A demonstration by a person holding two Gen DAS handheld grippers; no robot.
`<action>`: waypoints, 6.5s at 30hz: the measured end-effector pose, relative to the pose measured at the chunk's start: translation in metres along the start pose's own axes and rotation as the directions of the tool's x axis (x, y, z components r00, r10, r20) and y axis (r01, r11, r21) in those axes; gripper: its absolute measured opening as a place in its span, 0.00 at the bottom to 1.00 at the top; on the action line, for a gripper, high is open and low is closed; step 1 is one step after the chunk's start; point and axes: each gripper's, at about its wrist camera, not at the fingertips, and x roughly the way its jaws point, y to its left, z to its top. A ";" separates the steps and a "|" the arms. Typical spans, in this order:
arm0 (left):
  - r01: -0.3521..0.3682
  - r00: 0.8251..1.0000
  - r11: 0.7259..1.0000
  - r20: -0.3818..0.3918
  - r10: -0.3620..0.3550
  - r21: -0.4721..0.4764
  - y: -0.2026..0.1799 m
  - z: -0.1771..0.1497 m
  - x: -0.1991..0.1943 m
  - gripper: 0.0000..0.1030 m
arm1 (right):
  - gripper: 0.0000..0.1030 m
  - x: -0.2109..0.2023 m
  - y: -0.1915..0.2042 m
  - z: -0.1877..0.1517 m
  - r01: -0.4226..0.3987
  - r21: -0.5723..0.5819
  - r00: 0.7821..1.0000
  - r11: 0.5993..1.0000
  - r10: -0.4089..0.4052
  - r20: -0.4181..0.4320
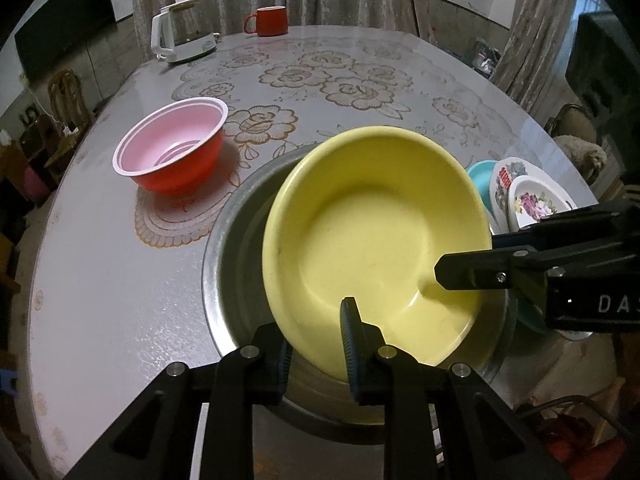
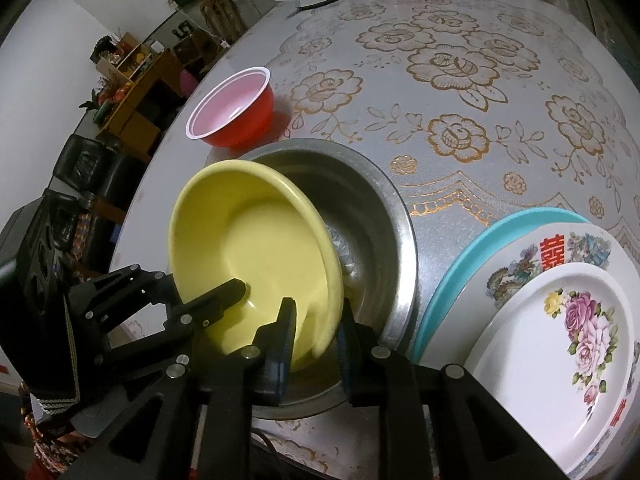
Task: Organize plates and bowls
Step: 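Lower the yellow bowl into the steel bowl with both grippers, then open both grippers off the yellow bowl rim and pull back, then move both grippers to the pink-and-red bowl rim and close on it, then lift the pink-and-red bowl with both grippers and carry it over the yellow bowl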
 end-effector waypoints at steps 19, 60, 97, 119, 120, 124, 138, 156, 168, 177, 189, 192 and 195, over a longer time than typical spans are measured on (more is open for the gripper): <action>-0.029 1.000 0.999 -0.011 0.029 0.024 -0.004 0.003 0.006 0.24 | 0.27 -0.004 -0.002 0.008 0.064 -0.006 0.998 0.998 -0.064 -0.004; 0.005 0.997 0.997 0.078 0.000 -0.071 0.004 0.008 -0.021 0.66 | 0.31 -0.011 -0.004 0.010 0.004 0.013 0.996 1.000 -0.005 0.090; 0.211 0.971 0.838 0.208 -0.119 -0.504 0.145 0.021 -0.017 0.76 | 0.32 -0.013 -0.007 0.042 0.048 0.055 0.982 0.997 -0.057 0.181; 0.176 0.980 0.783 0.181 -0.082 -0.597 0.194 0.061 0.037 0.58 | 0.32 0.039 0.029 0.147 -0.022 0.021 0.989 1.000 0.019 0.148; 0.173 0.980 0.788 0.180 -0.080 -0.591 0.194 0.062 0.036 0.58 | 0.32 0.044 0.032 0.152 -0.021 0.013 0.989 1.000 0.019 0.144; 0.146 0.986 0.820 0.151 -0.074 -0.553 0.194 0.067 0.042 0.40 | 0.32 0.069 0.041 0.170 -0.025 0.021 0.995 0.999 0.023 0.096; 0.171 0.980 0.865 0.175 -0.098 -0.472 0.166 0.069 0.038 0.20 | 0.10 0.068 0.030 0.157 -0.061 0.016 0.992 0.998 0.058 0.113; 0.286 0.936 0.885 0.306 -0.175 -0.368 0.085 0.026 -0.043 0.20 | 0.10 -0.038 0.020 0.058 -0.121 0.009 0.948 0.993 0.113 0.297; 0.286 0.938 0.904 0.287 -0.196 -0.316 0.038 -0.005 -0.048 0.20 | 0.11 -0.050 -0.015 -0.021 -0.186 0.121 0.937 0.975 0.139 0.320; 0.250 0.952 0.906 0.257 -0.166 -0.342 0.045 -0.019 -0.039 0.20 | 0.13 -0.031 -0.008 -0.034 -0.184 0.117 0.952 0.976 0.147 0.270; 0.236 0.961 0.913 0.222 -0.167 -0.333 0.044 -0.023 -0.026 0.20 | 0.13 -0.021 -0.008 -0.038 -0.155 0.136 0.964 0.979 0.120 0.239; 0.229 0.962 0.918 0.219 -0.163 -0.323 0.042 -0.023 -0.025 0.20 | 0.16 -0.018 -0.008 -0.039 -0.158 0.147 0.967 0.977 0.123 0.225; 0.215 0.965 0.925 0.215 -0.151 -0.315 0.041 -0.022 -0.024 0.20 | 0.18 -0.014 -0.009 -0.040 -0.157 0.158 0.970 0.975 0.123 0.209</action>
